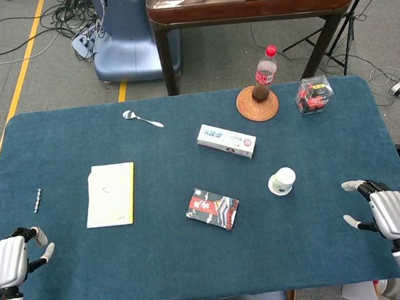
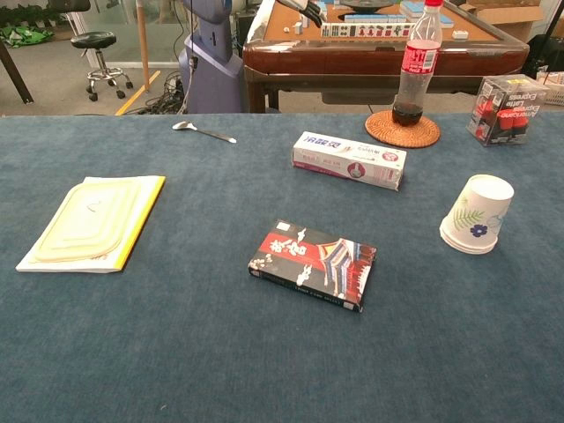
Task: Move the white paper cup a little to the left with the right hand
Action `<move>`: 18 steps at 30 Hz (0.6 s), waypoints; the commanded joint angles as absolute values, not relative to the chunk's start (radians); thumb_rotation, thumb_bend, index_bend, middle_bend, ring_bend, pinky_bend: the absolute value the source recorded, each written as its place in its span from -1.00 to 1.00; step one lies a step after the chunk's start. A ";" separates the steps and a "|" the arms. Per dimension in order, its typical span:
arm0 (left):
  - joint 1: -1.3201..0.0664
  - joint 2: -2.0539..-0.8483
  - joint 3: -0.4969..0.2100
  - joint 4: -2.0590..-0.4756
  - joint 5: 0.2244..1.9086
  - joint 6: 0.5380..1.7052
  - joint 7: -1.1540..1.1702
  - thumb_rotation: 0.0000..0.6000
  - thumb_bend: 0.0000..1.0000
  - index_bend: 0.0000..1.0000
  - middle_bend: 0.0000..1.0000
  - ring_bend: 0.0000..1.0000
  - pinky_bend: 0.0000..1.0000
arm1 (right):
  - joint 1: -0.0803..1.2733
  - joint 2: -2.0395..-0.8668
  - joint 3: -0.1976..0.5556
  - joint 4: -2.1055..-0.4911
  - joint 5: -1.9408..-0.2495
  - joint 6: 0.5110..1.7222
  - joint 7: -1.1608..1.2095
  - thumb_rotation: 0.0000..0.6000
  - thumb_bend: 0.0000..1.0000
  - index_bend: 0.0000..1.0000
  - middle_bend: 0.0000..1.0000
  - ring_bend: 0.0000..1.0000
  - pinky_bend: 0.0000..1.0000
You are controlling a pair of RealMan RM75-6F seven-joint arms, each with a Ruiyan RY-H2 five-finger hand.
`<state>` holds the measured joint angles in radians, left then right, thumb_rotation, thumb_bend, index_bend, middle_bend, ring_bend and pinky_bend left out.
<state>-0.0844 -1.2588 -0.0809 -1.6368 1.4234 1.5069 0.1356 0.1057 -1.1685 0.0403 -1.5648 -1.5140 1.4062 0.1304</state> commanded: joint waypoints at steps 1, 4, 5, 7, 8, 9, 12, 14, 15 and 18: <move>-0.077 -1.258 -0.073 -1.635 1.423 1.509 0.140 1.00 -0.42 0.31 0.22 -0.10 0.21 | 0.111 -1.167 0.039 -1.568 -1.522 1.404 0.127 1.00 -0.78 -0.33 -0.26 -0.42 -0.30; -0.069 -1.252 -0.064 -1.644 1.430 1.518 0.143 1.00 -0.42 0.31 0.23 -0.10 0.21 | 0.113 -1.167 0.042 -1.571 -1.525 1.408 0.128 1.00 -0.78 -0.33 -0.26 -0.42 -0.30; -0.065 -1.250 -0.063 -1.646 1.432 1.525 0.144 1.00 -0.42 0.31 0.23 -0.10 0.21 | 0.115 -1.169 0.043 -1.572 -1.526 1.408 0.132 1.00 -0.78 -0.33 -0.26 -0.42 -0.30; -0.063 -1.249 -0.065 -1.647 1.432 1.528 0.143 1.00 -0.42 0.31 0.22 -0.10 0.21 | 0.120 -1.169 0.045 -1.570 -1.529 1.407 0.133 1.00 -0.80 -0.33 -0.27 -0.42 -0.30; -0.063 -1.247 -0.067 -1.647 1.429 1.528 0.140 1.00 -0.42 0.31 0.23 -0.10 0.21 | 0.122 -1.170 0.046 -1.569 -1.530 1.404 0.131 1.00 -0.84 -0.33 -0.29 -0.42 -0.30; -0.062 -1.245 -0.069 -1.648 1.426 1.528 0.138 1.00 -0.42 0.31 0.23 -0.10 0.21 | 0.124 -1.169 0.047 -1.570 -1.529 1.402 0.129 1.00 -0.87 -0.34 -0.33 -0.44 -0.30; -0.060 -1.243 -0.073 -1.652 1.418 1.528 0.125 1.00 -0.42 0.30 0.22 -0.10 0.21 | 0.131 -1.174 0.059 -1.575 -1.521 1.405 0.120 1.00 -0.99 -0.50 -0.50 -0.56 -0.33; -0.064 -1.242 -0.074 -1.649 1.415 1.519 0.120 1.00 -0.42 0.30 0.22 -0.10 0.21 | 0.146 -1.177 0.071 -1.572 -1.508 1.388 0.089 1.00 -1.00 -0.71 -0.66 -0.69 -0.45; -0.065 -1.241 -0.074 -1.647 1.415 1.515 0.119 1.00 -0.42 0.30 0.22 -0.10 0.21 | 0.155 -1.176 0.077 -1.573 -1.498 1.374 0.069 1.00 -1.00 -0.77 -0.72 -0.74 -0.49; -0.066 -1.238 -0.075 -1.648 1.413 1.511 0.109 1.00 -0.42 0.30 0.22 -0.11 0.21 | 0.191 -1.171 0.094 -1.588 -1.461 1.315 -0.004 1.00 -1.00 -0.99 -0.92 -0.96 -0.68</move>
<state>-0.0659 -1.2394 -0.0743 -1.6473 1.4136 1.5109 0.1106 0.1637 -1.1736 0.0786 -1.5784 -1.4884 1.3554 0.0416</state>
